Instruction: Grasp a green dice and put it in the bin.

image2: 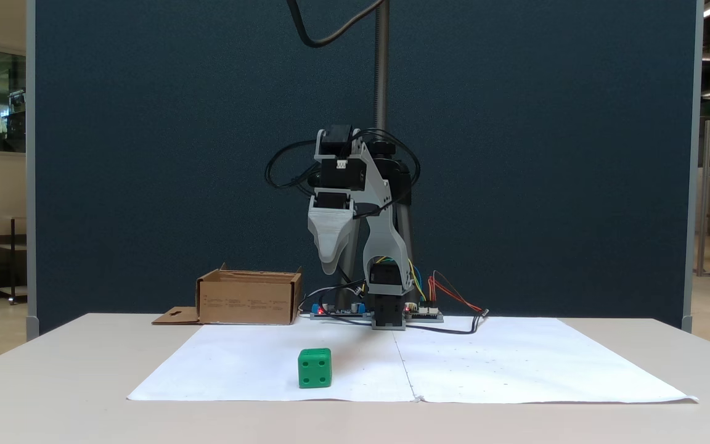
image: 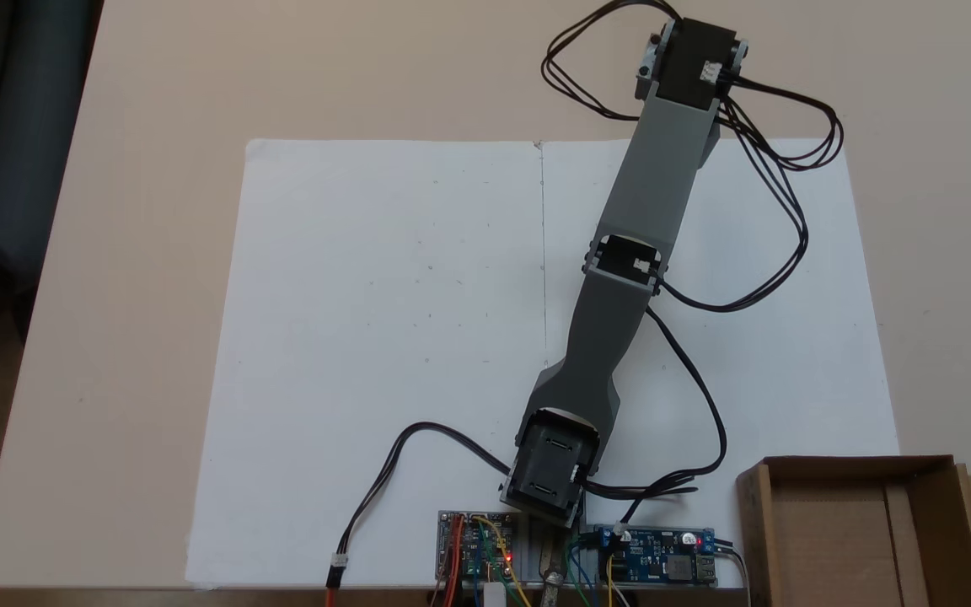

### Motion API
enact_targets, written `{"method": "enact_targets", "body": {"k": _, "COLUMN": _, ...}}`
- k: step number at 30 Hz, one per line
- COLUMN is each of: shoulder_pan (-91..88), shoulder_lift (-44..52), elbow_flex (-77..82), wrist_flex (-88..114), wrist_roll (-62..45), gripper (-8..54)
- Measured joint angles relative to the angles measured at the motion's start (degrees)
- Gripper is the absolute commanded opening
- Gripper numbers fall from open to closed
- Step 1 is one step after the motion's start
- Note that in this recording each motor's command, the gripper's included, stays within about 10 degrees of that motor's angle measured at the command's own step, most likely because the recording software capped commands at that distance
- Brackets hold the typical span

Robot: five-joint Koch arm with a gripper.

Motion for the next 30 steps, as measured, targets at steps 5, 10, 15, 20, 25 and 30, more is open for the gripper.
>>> {"method": "enact_targets", "body": {"k": 5, "shoulder_pan": -1.7, "shoulder_lift": -0.6, "elbow_flex": -0.1, "wrist_flex": 0.0, "wrist_roll": 1.2, "gripper": 46.8}}
{"method": "enact_targets", "body": {"k": 10, "shoulder_pan": -2.2, "shoulder_lift": -1.1, "elbow_flex": -0.1, "wrist_flex": 0.0, "wrist_roll": 3.7, "gripper": 46.8}}
{"method": "enact_targets", "body": {"k": 15, "shoulder_pan": -2.4, "shoulder_lift": -1.1, "elbow_flex": -0.1, "wrist_flex": 0.0, "wrist_roll": 5.8, "gripper": 46.8}}
{"method": "enact_targets", "body": {"k": 20, "shoulder_pan": -2.4, "shoulder_lift": -3.6, "elbow_flex": -2.5, "wrist_flex": 0.0, "wrist_roll": 7.6, "gripper": 46.6}}
{"method": "enact_targets", "body": {"k": 25, "shoulder_pan": -2.4, "shoulder_lift": -5.3, "elbow_flex": -2.9, "wrist_flex": 0.0, "wrist_roll": 9.1, "gripper": 46.6}}
{"method": "enact_targets", "body": {"k": 30, "shoulder_pan": -2.4, "shoulder_lift": -6.9, "elbow_flex": -4.9, "wrist_flex": 0.0, "wrist_roll": 9.2, "gripper": 46.6}}
